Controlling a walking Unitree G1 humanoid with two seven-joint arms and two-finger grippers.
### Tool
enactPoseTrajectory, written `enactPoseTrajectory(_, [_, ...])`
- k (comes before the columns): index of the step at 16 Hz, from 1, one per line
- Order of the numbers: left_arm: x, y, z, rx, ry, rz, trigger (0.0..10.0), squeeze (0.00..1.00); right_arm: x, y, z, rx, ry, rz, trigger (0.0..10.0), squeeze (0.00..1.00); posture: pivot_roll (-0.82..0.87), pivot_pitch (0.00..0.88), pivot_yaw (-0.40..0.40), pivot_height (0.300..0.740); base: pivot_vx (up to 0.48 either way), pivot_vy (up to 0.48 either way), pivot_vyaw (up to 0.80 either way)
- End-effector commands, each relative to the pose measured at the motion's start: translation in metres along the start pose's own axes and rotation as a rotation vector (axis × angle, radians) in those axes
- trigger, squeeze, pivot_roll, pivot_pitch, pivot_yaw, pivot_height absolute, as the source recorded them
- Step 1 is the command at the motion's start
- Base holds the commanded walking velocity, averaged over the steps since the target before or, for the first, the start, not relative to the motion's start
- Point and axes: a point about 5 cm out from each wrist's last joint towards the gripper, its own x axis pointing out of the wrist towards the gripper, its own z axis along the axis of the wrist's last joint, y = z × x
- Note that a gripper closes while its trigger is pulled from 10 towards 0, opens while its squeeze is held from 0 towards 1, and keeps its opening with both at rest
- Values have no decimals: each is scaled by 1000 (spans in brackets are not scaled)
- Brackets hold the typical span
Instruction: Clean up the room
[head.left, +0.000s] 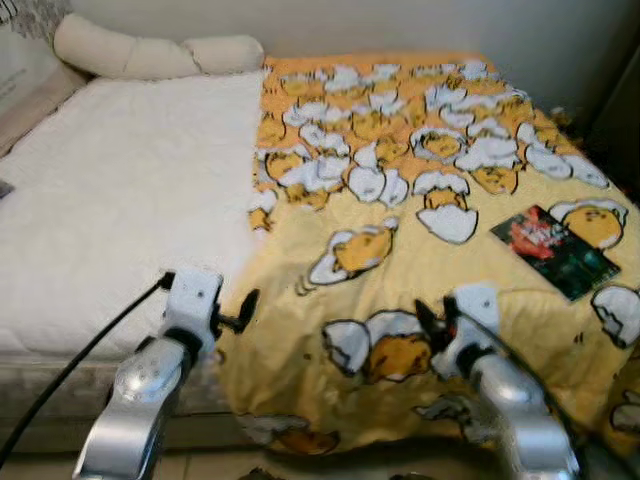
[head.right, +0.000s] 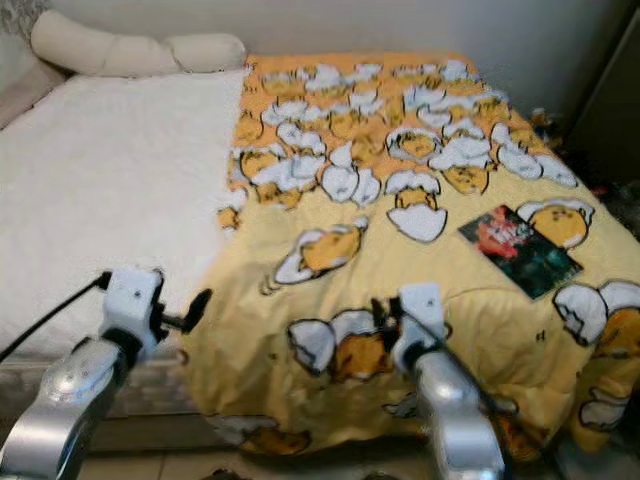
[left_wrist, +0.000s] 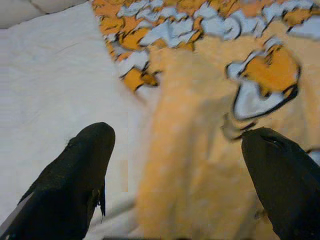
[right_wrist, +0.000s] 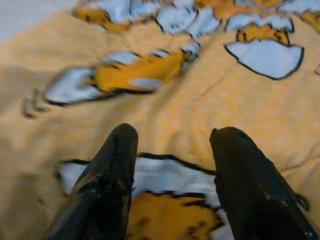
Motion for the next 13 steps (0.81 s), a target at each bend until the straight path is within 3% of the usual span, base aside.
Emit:
enactPoseTrajectory(1, [-1, 0, 6, 12, -20, 12, 10000, 0, -1, -2, 9, -32, -47, -30, 10000, 0, -89, 15, 48, 740, 0, 480, 0])
enactPoseTrajectory(5, [2, 1, 10, 12, -28, 12, 10000, 0, -2, -5, 8, 25, -41, -34, 10000, 0, -92, 9, 42, 740, 0, 458, 0])
enactPoseTrajectory(7, [5, 1, 12, 34, -33, 20, 10000, 0, -3, -6, 10, 46, -49, -35, 10000, 0, -98, 7, 39, 740, 0, -240, 0])
enactPoseTrajectory(10, [5, -1, 10, 5, -33, 17, 10000, 0, -4, -4, 14, 55, -66, -24, 10000, 0, -100, 6, 33, 740, 0, -441, 0])
enactPoseTrajectory(13, [4, -6, 9, -44, -33, 6, 10000, 0, -6, -2, 16, 27, -71, 0, 10000, 0, -104, 2, 31, 740, 0, 0, 0])
